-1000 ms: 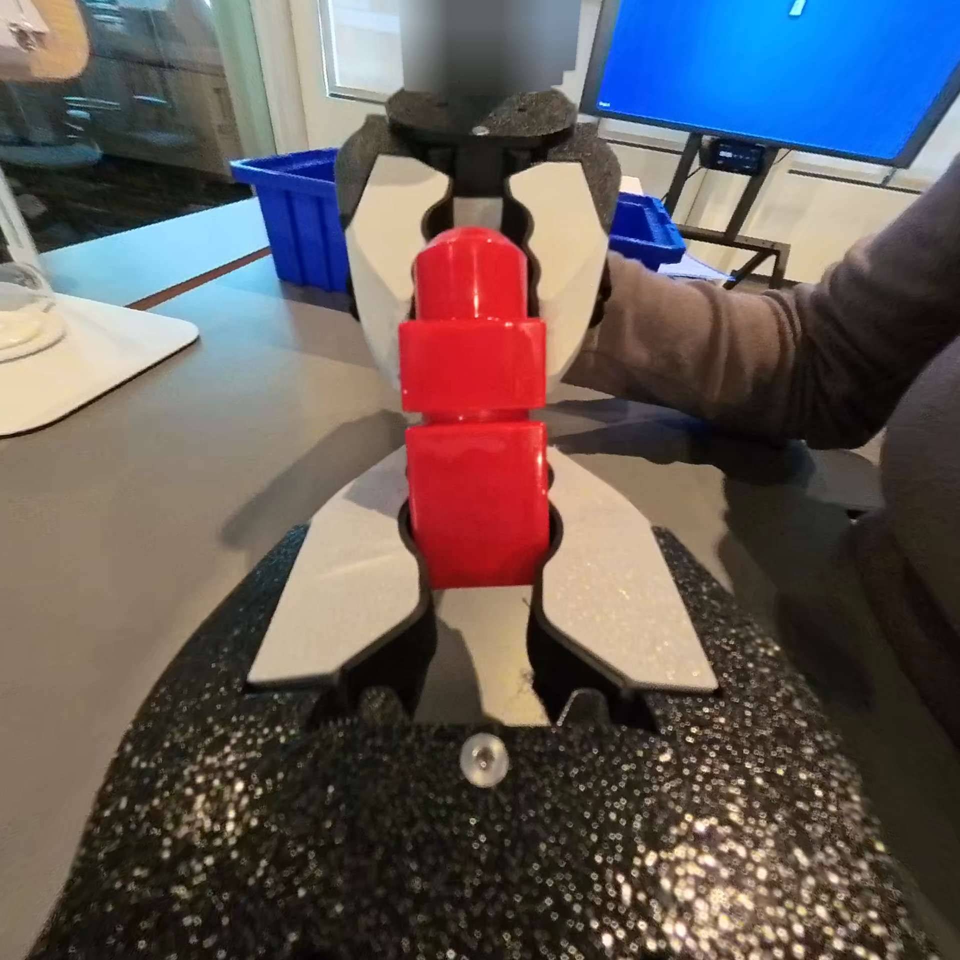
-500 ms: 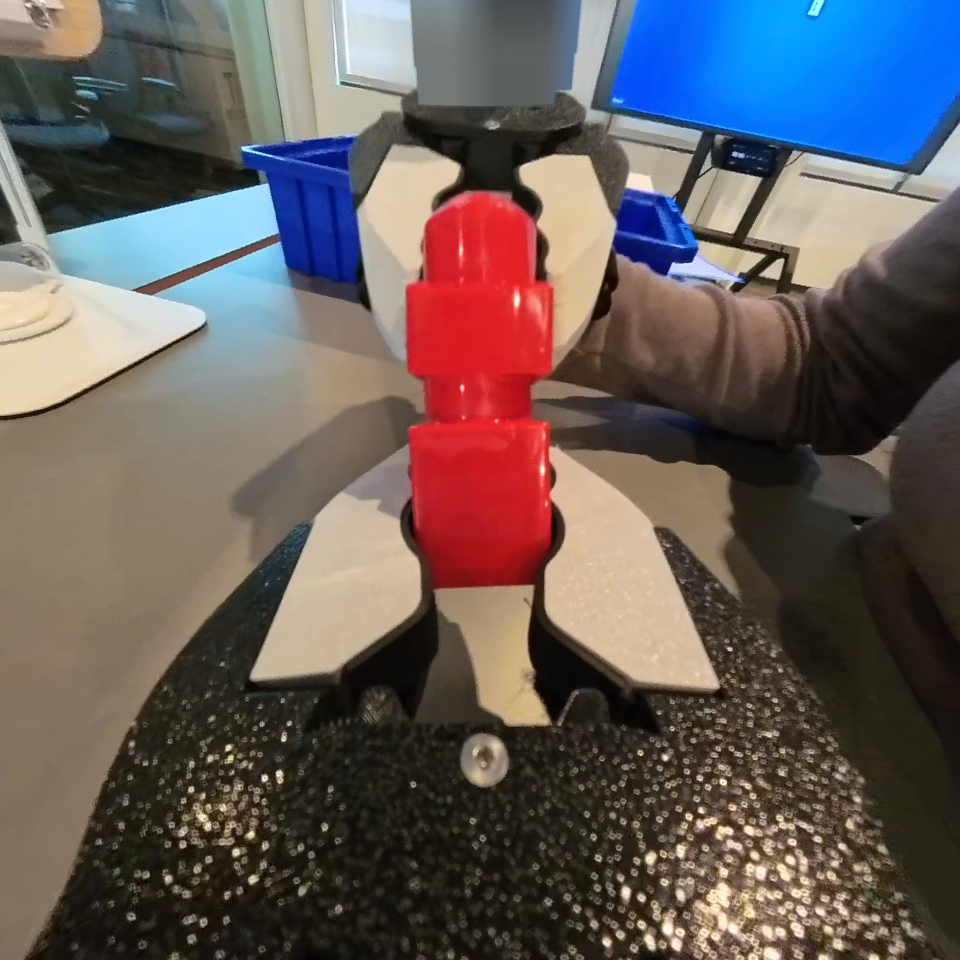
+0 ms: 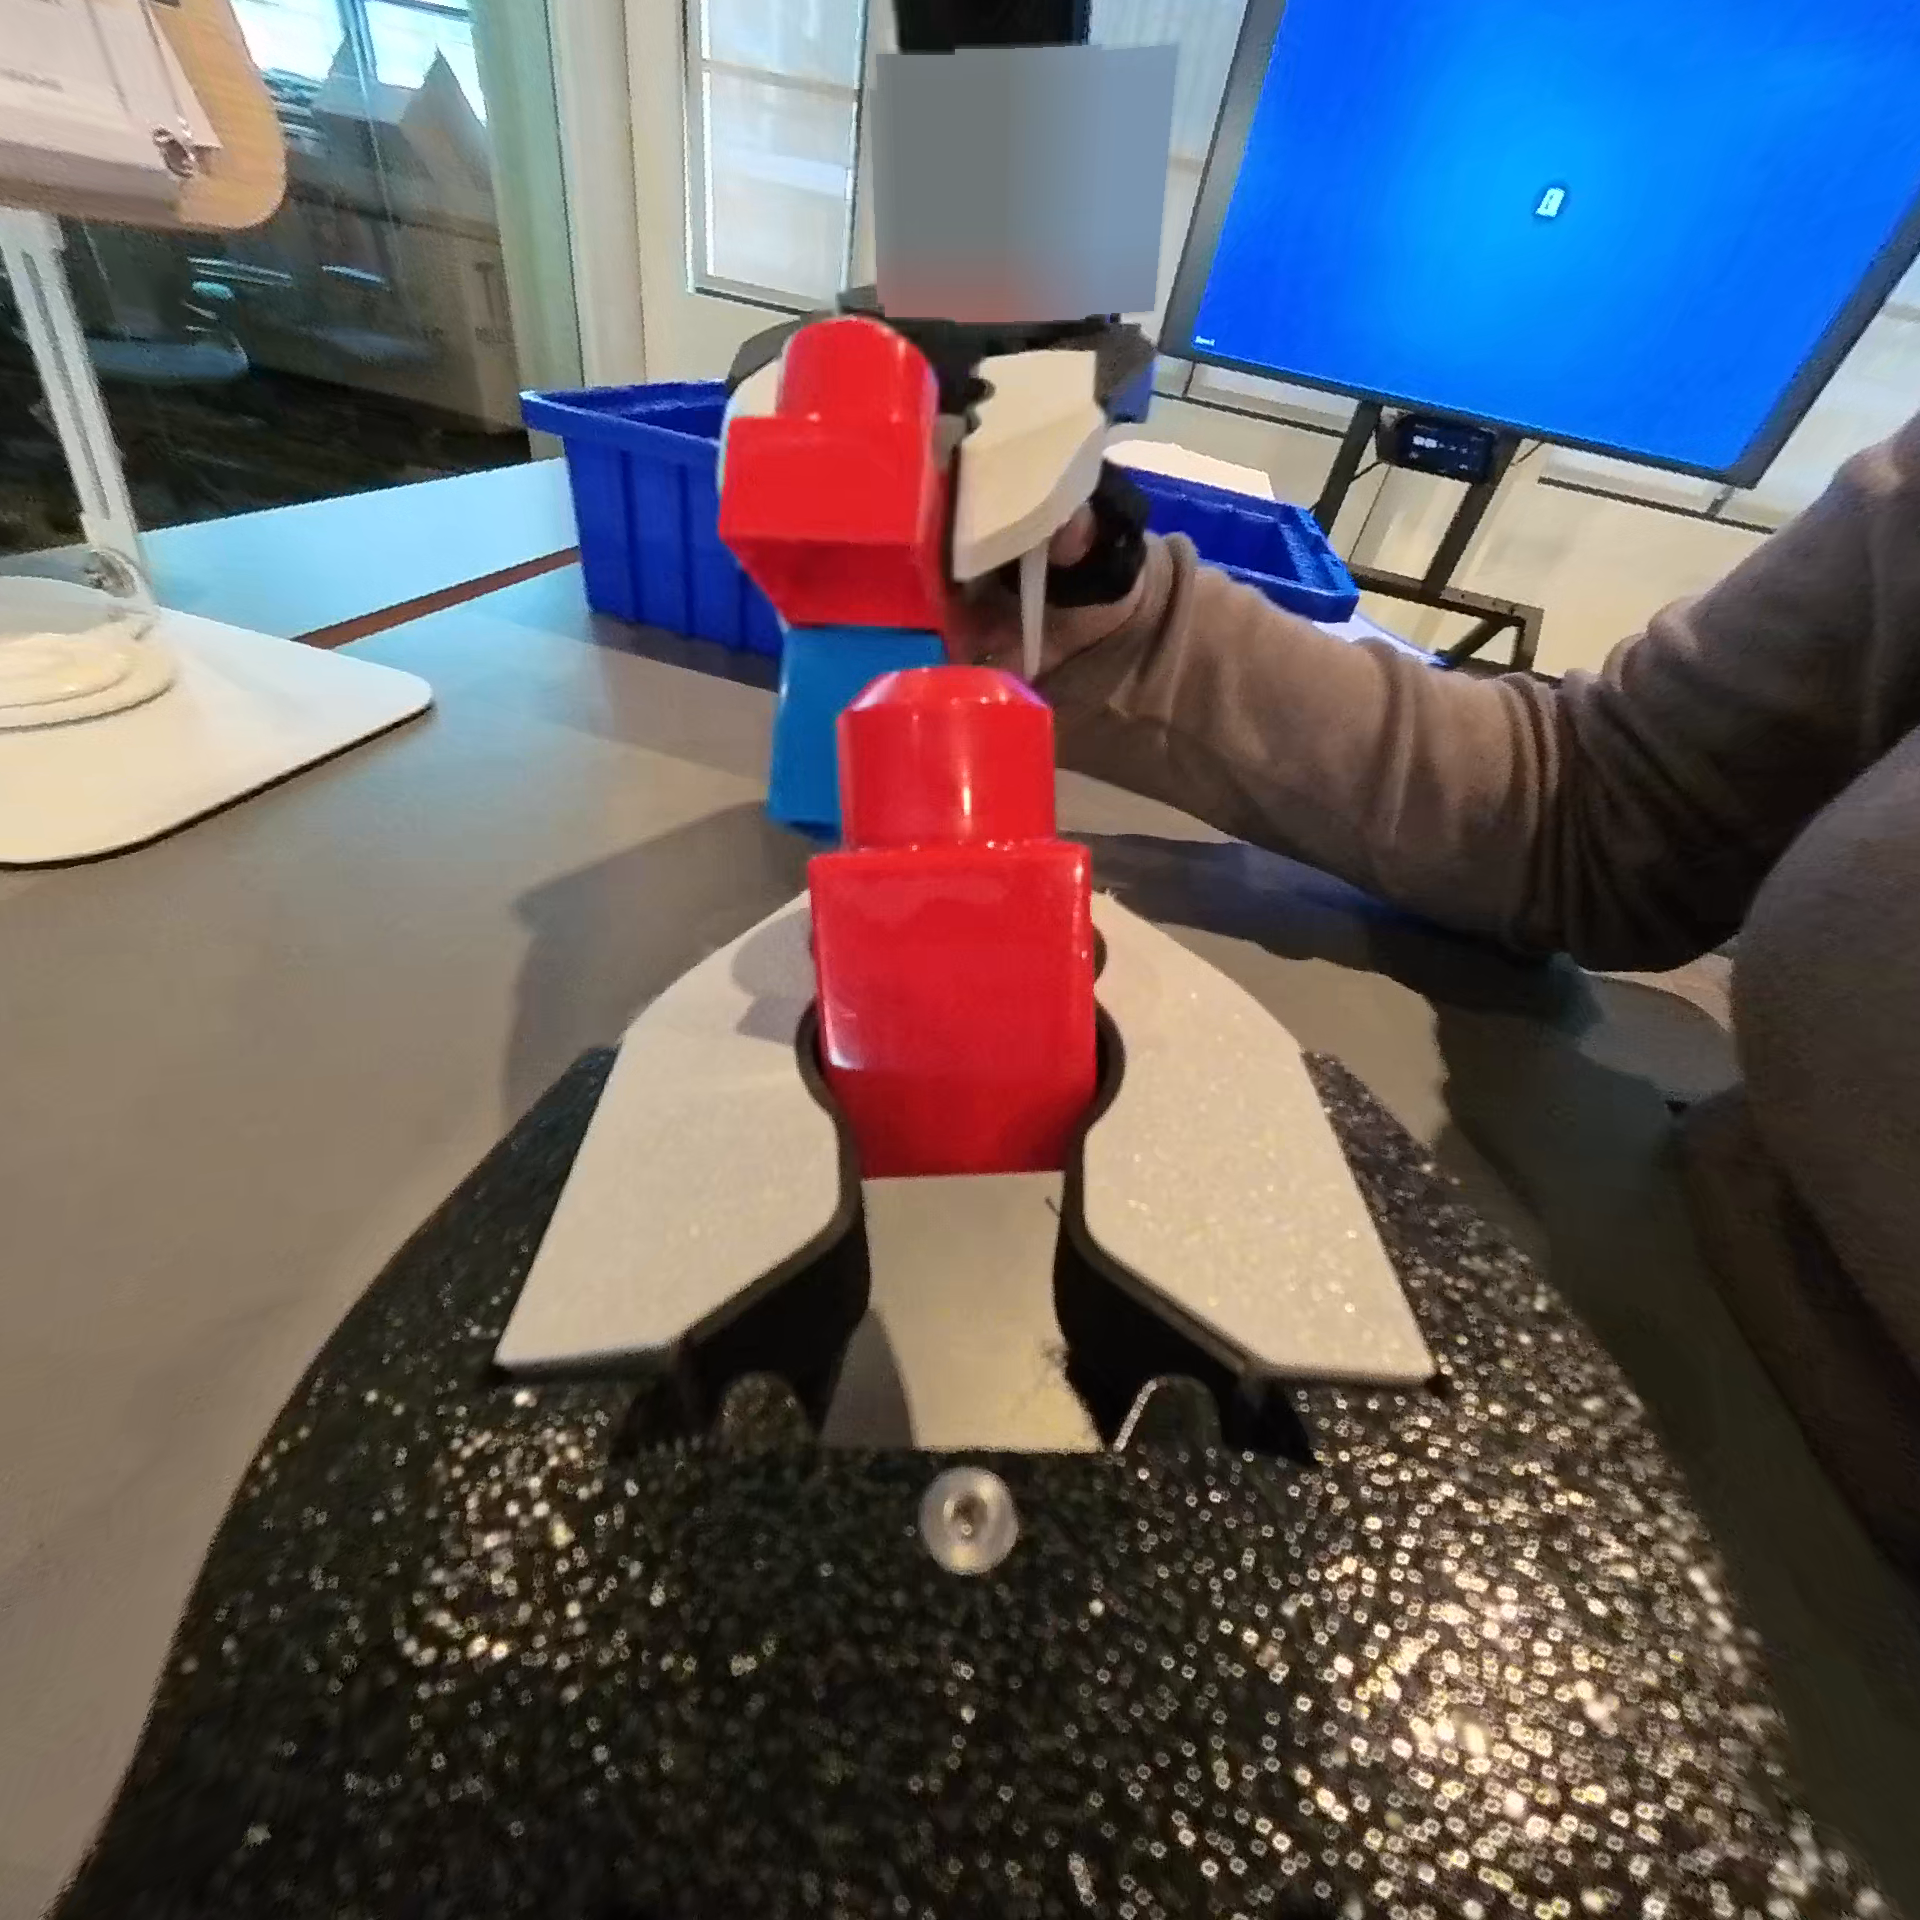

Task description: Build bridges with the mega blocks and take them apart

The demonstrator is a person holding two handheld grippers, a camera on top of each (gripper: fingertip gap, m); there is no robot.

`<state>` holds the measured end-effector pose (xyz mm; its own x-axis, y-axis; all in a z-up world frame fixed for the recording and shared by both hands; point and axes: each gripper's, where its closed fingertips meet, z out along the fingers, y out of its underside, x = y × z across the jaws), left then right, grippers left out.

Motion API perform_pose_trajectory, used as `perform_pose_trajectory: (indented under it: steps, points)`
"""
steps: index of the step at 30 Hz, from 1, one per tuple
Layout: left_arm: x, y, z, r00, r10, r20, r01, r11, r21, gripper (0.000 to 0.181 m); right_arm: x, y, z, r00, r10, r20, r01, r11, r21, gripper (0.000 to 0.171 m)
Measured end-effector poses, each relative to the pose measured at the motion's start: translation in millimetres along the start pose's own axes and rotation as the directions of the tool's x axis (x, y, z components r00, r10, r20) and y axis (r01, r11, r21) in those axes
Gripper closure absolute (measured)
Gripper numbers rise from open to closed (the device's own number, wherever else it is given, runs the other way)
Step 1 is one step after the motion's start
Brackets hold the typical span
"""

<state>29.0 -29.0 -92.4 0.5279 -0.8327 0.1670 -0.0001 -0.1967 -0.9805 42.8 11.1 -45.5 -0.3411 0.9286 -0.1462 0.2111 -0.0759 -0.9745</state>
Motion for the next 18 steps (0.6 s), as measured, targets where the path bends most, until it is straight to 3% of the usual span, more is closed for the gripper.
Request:
perform_pose_trajectory:
  steps: [3, 7, 13, 18]
  points:
    - [-9, 4, 2, 0.997, 0.014, 0.070, -0.011, 0.999, -0.036, 0.140, 6, -5, -9, 0.999, 0.027, -0.031, -0.026, 0.999, 0.031, 0.138]
    - [-21, 21, 9, 0.988, 0.024, 0.151, 0.012, 0.973, -0.230, 0.140, 16, 12, -14, 0.994, 0.026, -0.108, -0.037, 0.994, -0.101, 0.138]
    - [-33, 50, 15, 0.973, 0.077, 0.216, 0.053, 0.840, -0.539, 0.140, 20, 24, -19, 0.989, 0.025, -0.147, -0.054, 0.980, -0.192, 0.138]
    - [-39, 52, 22, 0.968, 0.130, 0.214, 0.027, 0.797, -0.604, 0.140, 21, 23, -23, 0.986, 0.009, -0.169, -0.043, 0.979, -0.200, 0.138]
